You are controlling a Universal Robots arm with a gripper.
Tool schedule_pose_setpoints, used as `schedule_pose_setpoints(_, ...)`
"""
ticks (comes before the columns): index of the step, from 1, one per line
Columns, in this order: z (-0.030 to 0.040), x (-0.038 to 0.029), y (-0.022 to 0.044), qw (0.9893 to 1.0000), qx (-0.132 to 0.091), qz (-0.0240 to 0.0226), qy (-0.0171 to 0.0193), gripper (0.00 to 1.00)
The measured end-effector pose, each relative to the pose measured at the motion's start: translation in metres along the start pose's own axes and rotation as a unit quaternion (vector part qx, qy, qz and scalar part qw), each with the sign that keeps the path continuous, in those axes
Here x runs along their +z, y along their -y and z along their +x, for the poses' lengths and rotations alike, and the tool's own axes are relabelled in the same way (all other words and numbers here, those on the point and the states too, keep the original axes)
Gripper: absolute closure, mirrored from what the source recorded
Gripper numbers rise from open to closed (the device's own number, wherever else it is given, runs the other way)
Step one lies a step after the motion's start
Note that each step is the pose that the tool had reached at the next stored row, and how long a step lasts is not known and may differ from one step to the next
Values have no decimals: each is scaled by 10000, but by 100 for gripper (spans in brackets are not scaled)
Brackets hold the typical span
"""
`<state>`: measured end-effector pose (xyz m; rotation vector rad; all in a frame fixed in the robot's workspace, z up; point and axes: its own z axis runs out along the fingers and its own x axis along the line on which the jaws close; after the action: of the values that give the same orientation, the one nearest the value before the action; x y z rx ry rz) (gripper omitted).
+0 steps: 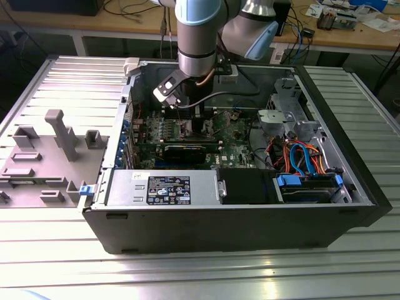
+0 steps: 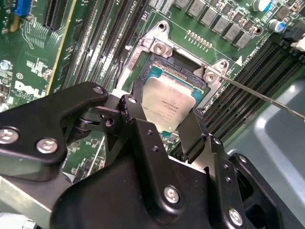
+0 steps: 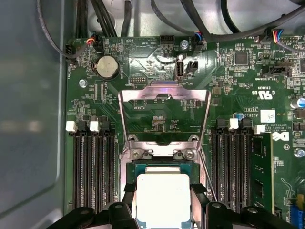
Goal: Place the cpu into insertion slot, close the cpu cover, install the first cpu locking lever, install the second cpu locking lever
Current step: 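Place the cpu into insertion slot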
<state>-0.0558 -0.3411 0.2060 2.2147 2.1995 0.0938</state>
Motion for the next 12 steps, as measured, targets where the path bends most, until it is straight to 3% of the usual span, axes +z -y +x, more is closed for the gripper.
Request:
schedule_pose_setpoints(5,-2,65,12,10000,7,1,0,46)
schedule_pose_setpoints(12,-2,76,14,10000,7,0,0,46)
